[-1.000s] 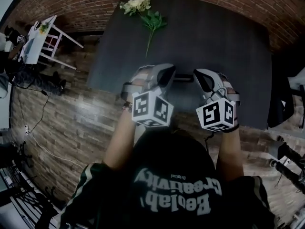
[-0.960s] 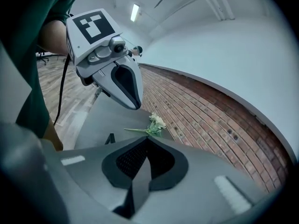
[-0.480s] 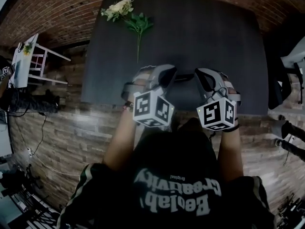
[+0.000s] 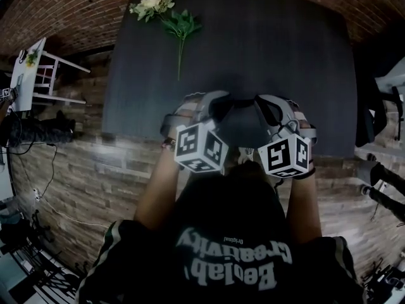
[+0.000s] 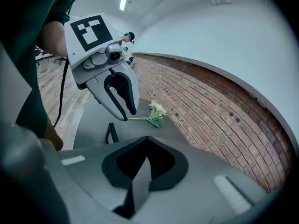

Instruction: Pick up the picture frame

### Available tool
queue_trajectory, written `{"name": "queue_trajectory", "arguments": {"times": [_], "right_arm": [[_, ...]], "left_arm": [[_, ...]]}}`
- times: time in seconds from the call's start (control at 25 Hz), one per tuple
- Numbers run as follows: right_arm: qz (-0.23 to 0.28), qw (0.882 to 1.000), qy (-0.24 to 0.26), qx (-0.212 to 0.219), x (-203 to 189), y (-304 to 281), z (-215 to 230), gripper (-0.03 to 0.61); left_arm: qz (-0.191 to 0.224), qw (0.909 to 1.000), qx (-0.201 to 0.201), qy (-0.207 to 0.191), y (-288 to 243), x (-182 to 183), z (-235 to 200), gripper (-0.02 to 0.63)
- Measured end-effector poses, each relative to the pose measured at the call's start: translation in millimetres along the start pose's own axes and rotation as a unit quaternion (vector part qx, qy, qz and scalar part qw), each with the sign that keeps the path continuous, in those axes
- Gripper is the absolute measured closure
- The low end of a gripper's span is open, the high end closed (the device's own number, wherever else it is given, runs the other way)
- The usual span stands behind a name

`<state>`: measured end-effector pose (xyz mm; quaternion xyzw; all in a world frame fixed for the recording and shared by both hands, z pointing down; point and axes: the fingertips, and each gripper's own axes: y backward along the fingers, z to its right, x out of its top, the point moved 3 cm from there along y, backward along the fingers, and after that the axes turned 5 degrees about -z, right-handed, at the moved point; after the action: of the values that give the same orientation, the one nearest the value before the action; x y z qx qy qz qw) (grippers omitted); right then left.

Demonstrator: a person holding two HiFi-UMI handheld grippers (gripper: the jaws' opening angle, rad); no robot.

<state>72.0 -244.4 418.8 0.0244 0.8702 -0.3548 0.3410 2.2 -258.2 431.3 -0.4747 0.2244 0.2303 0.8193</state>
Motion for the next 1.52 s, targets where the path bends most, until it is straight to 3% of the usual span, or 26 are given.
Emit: {"name": "queue_trajectory", "arguments": {"times": [0.48, 1.0, 1.52], "right_arm": [[-0.001, 0.999, -0.009, 0.045, -25.6, -35.3, 8.8, 0.572], [-0.009, 0.998, -0.022, 0.062, -44.1, -56.2, 15.2, 0.572], [-0.022, 0.996, -0.039, 0.078, -61.7, -72.3, 15.7, 0.572]], "left_arm": [[-0.049, 0.9972, -0.056, 0.001, -41.1, -16.4, 5.9, 0.443], [-0.093, 0.9899, -0.104, -0.020, -73.2, -36.1, 17.4, 0.437], [-0.119, 0.9797, -0.160, -0.012, -99.3, -54.7, 31.7, 0.439]]}}
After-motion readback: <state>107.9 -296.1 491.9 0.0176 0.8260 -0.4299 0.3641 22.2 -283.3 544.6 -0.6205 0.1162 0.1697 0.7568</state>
